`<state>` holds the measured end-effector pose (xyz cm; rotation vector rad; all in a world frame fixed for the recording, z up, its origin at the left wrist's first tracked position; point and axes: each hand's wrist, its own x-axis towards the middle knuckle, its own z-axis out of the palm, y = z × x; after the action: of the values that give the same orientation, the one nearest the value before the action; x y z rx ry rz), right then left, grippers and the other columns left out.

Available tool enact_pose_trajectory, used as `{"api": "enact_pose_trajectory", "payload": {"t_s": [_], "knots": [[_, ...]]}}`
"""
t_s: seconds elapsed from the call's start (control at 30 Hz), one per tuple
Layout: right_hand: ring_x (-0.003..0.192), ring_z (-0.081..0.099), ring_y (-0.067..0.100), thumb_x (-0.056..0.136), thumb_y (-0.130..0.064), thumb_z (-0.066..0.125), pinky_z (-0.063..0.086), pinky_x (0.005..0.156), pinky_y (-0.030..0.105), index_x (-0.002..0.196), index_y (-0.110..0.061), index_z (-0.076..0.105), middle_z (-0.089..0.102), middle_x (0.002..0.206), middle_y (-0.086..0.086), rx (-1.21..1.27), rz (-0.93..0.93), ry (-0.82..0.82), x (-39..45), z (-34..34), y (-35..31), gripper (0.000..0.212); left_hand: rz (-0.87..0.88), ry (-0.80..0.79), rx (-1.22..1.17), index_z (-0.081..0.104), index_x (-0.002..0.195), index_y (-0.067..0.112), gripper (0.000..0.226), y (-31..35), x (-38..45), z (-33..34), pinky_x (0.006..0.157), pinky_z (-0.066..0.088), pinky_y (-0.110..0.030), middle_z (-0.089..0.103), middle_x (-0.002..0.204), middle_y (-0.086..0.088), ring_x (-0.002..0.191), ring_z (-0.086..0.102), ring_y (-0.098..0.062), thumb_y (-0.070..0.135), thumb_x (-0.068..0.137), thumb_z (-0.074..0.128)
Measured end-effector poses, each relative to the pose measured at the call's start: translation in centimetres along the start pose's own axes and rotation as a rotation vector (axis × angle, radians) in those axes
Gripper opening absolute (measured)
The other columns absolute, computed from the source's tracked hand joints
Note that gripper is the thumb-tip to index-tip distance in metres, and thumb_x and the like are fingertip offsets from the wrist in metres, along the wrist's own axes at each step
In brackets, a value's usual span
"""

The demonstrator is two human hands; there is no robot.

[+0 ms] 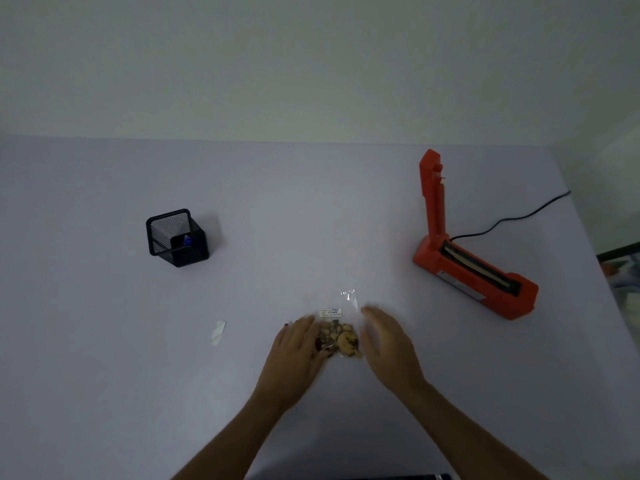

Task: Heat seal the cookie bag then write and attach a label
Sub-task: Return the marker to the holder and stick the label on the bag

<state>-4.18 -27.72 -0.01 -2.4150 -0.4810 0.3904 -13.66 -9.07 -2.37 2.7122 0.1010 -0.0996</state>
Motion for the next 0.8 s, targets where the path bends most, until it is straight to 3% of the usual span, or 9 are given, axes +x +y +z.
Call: {"api": "enact_pose_trajectory", "payload": {"t_s": [0.1, 0.17, 0.3, 0.47, 0.63, 0.8], "knots": [[0.148, 0.004, 0.016, 0.098, -0.057, 0.022, 0.006, 0.12, 0.035, 0.151, -0.017, 0.018, 0.011, 0.158, -0.003, -0.277, -0.17, -0.189, -2.6, 2.1, 2.1, 0.066, -0.006, -0.178, 0.109, 0.029, 0.147, 0.008, 0.069, -0.2, -1.7, 1.6, 0.111, 0.019, -0.043, 0.032, 0.154, -0.008, 0.142, 0.03, -0.023, 0.056, 0.098, 0.018], [0.148, -0.001, 0.017, 0.097, -0.061, 0.015, 0.003, 0.118, 0.04, 0.151, -0.019, 0.007, 0.003, 0.16, -0.003, -0.355, -0.18, -0.234, -3.3, 3.2, 2.9, 0.07, -0.03, -0.239, 0.135, 0.026, 0.148, 0.008, 0.07, -0.4, -2.1, 2.1, 0.111, 0.016, -0.043, 0.026, 0.156, -0.007, 0.144, 0.025, -0.024, 0.057, 0.098, 0.018], [0.148, 0.009, 0.02, 0.098, -0.06, 0.018, 0.01, 0.116, 0.043, 0.151, -0.016, 0.013, 0.013, 0.159, 0.0, -0.389, -0.155, -0.248, -3.1, 3.7, 2.8, 0.069, -0.064, -0.286, 0.129, 0.027, 0.148, 0.008, 0.069, -0.4, -1.8, 1.9, 0.113, 0.012, -0.039, 0.027, 0.155, -0.007, 0.143, 0.028, -0.023, 0.055, 0.098, 0.019], [0.144, 0.026, 0.024, 0.099, -0.055, 0.019, 0.017, 0.113, 0.044, 0.147, -0.007, 0.027, 0.027, 0.155, 0.006, -0.4, -0.165, -0.221, 1.0, 3.9, 1.4, 0.068, -0.091, -0.23, 0.099, 0.026, 0.147, 0.007, 0.067, -1.9, 1.0, 1.3, 0.116, 0.008, -0.033, 0.027, 0.154, -0.008, 0.141, 0.031, -0.021, 0.054, 0.099, 0.02], [0.144, 0.025, 0.024, 0.098, -0.057, 0.013, 0.009, 0.115, 0.041, 0.147, -0.006, 0.028, 0.03, 0.155, 0.009, -0.421, -0.171, -0.213, 7.6, 4.3, -0.4, 0.072, -0.14, -0.144, 0.074, 0.02, 0.148, 0.007, 0.072, -4.5, 6.4, -0.1, 0.118, 0.015, -0.037, 0.023, 0.156, -0.008, 0.143, 0.026, -0.021, 0.057, 0.096, 0.012], [0.145, 0.021, 0.026, 0.094, -0.06, 0.002, 0.001, 0.118, 0.039, 0.148, -0.006, 0.025, 0.026, 0.156, 0.01, -0.417, -0.191, -0.17, 14.3, 4.6, -1.9, 0.08, -0.16, -0.112, 0.098, 0.008, 0.15, 0.007, 0.076, -7.3, 12.3, -1.7, 0.118, 0.003, -0.033, 0.01, 0.159, -0.008, 0.148, 0.012, -0.022, 0.058, 0.093, 0.009]]}}
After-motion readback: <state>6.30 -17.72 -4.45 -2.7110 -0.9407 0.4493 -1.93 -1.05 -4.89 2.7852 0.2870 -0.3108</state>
